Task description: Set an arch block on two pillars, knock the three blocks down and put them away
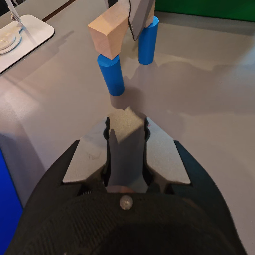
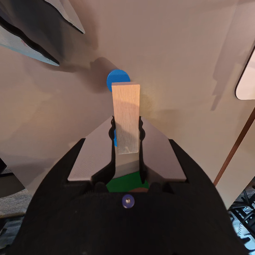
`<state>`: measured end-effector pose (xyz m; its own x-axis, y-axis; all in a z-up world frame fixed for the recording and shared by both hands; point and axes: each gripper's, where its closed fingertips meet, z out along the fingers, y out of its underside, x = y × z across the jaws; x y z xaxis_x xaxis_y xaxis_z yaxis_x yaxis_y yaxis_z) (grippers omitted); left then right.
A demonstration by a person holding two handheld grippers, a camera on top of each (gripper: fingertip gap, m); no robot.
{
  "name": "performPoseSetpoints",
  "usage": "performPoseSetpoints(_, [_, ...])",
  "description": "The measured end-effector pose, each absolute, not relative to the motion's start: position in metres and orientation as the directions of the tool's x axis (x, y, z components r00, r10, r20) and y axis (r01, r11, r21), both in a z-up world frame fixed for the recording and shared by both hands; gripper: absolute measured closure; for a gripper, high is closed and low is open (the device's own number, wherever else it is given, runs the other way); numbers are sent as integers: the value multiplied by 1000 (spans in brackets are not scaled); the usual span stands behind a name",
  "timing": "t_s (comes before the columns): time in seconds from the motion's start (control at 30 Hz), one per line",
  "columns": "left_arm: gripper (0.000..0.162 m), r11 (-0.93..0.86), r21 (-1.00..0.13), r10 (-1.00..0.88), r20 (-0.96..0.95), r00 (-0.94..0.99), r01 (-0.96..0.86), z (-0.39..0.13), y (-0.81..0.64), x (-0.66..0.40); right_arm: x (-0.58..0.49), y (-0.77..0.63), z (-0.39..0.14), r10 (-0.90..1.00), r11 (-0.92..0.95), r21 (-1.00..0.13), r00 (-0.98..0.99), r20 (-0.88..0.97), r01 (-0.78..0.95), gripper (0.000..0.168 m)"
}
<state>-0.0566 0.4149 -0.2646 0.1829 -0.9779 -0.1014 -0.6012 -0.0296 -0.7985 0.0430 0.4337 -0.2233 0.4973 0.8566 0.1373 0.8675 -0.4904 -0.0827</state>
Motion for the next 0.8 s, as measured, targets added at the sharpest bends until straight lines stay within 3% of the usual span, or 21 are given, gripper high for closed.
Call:
performPoseSetpoints(0.13, [114, -34, -794, -979, -97, 182, -607, -266, 415, -56, 43, 434, -223, 853, -493, -97, 502, 142, 865, 136])
performPoseSetpoints(0.33, [109, -39, -786, -979, -95, 183, -617, -268, 414, -57, 43, 437, -199, 821, -510, -204, 544, 176, 836, 112])
performPoseSetpoints(0.4, [112, -61, -785, -964, -113, 240, -617, -268, 426, -61, 41, 433, -178, 793, -504, -297, 571, 213, 811, 110])
performPoseSetpoints(0.47, [134, -93, -773, -920, -175, 352, -628, -269, 453, -69, 40, 426, -153, 738, -477, -432, 616, 275, 765, 117])
performPoseSetpoints(0.6, [131, -165, -752, -890, -165, 425, -638, -273, 481, -47, 62, 403, -119, 467, -458, -682, 807, 361, 570, 129])
performPoseSetpoints(0.7, [140, -245, -761, -912, -31, 410, -601, -273, 478, 6, 83, 378, -131, 254, -455, -817, 931, 261, 353, 134])
performPoseSetpoints(0.73, [162, -270, -764, -935, 61, 351, -586, -270, 460, 28, 91, 368, -141, 193, -458, -838, 954, 231, 296, 134])
performPoseSetpoints(0.8, [151, -258, -774, -951, 98, 292, -578, -264, 441, 54, 107, 350, -166, 95, -475, -852, 975, 199, 221, 132])
